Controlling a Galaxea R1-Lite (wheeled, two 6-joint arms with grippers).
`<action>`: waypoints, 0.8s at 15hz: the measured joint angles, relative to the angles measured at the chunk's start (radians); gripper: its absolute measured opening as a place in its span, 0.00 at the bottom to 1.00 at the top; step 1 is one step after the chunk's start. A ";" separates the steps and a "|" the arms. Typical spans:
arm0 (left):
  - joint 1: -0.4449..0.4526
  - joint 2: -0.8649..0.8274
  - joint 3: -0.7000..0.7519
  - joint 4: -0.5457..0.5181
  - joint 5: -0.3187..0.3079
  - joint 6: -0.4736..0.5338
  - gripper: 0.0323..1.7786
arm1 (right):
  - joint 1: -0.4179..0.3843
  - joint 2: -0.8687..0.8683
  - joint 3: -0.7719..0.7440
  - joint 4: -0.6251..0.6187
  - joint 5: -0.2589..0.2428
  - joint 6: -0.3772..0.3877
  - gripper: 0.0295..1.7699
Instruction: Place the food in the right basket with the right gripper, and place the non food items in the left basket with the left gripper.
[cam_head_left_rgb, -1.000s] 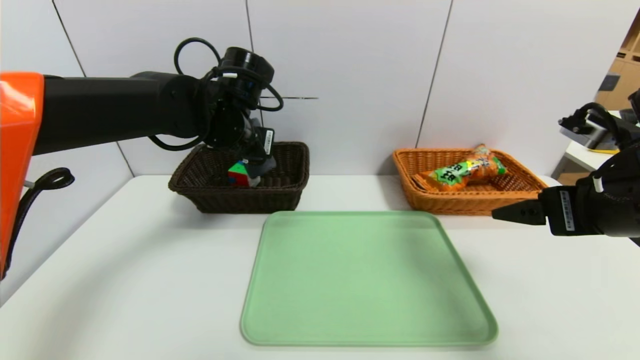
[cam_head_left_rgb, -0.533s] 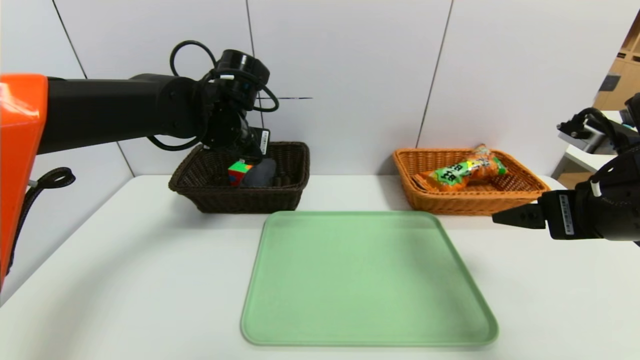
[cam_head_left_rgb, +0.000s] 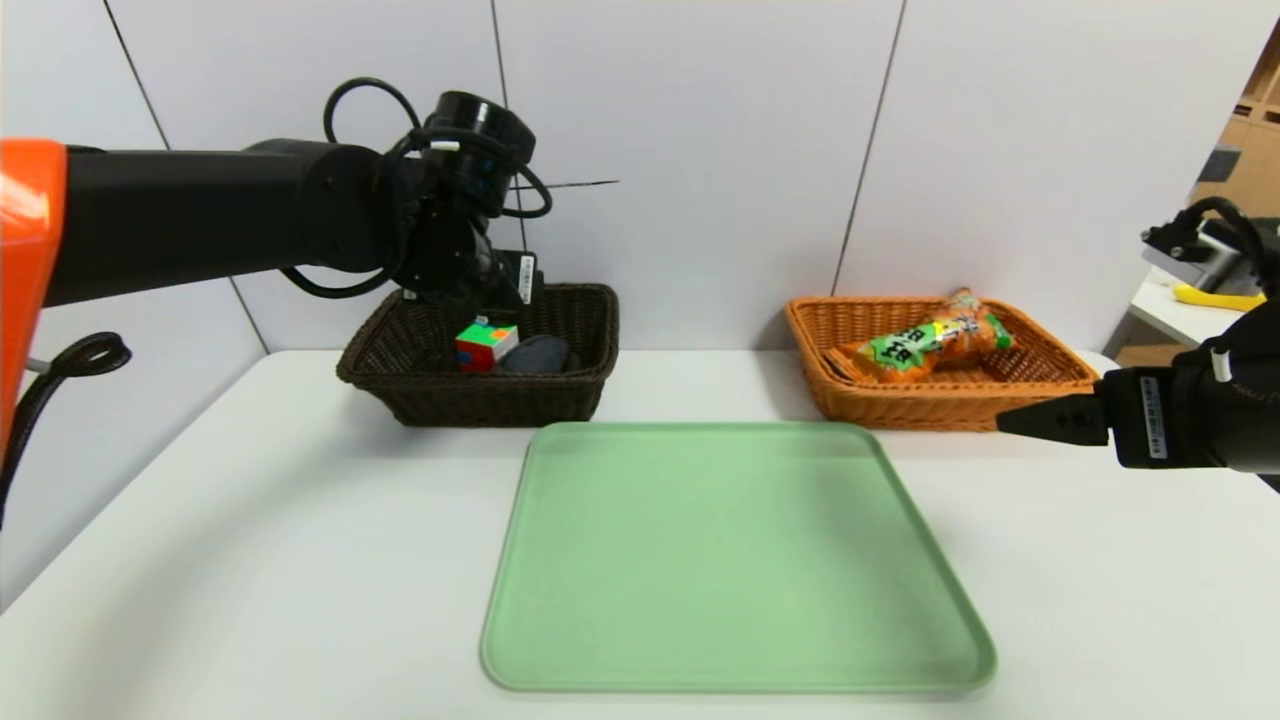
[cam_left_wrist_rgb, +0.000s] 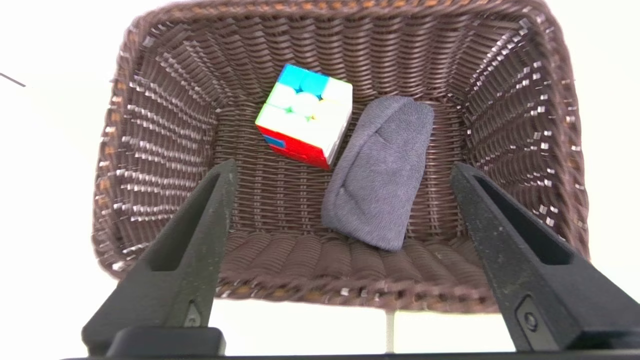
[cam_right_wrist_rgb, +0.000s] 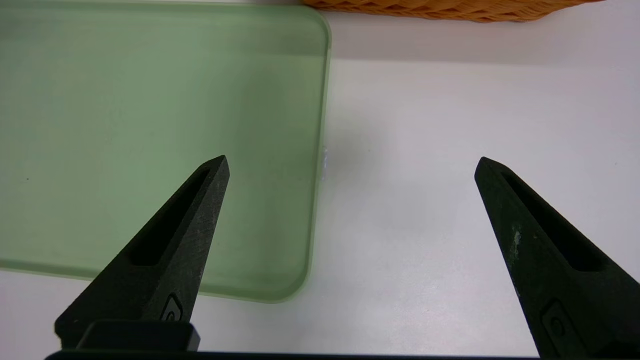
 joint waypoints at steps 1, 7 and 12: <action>0.001 -0.028 0.018 0.001 0.001 0.004 0.87 | -0.006 -0.010 0.000 0.000 -0.003 -0.002 0.96; 0.001 -0.290 0.187 0.000 0.017 -0.021 0.92 | -0.079 -0.097 0.013 0.009 -0.009 -0.003 0.96; 0.062 -0.544 0.364 -0.004 0.065 -0.064 0.94 | -0.085 -0.242 0.106 0.011 -0.009 -0.003 0.96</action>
